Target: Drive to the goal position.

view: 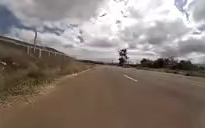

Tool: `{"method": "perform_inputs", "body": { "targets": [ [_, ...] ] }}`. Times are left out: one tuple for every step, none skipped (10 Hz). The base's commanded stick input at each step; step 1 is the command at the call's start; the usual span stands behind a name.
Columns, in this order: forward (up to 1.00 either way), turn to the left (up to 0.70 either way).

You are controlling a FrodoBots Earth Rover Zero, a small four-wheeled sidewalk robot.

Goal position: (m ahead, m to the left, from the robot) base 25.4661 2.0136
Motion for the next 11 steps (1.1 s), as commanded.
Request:
{"method": "perform_inputs", "body": {
  "targets": [
    [0.85,0.00],
    [0.85,0.00],
    [0.85,0.00],
    [0.85,0.00],
    [0.85,0.00],
    [0.85,-0.03],
    [0.85,-0.10],
    [0.85,-0.19],
    [0.85,-0.33],
    [0.85,-0.34],
    [0.85,-0.34]
  ]
}}
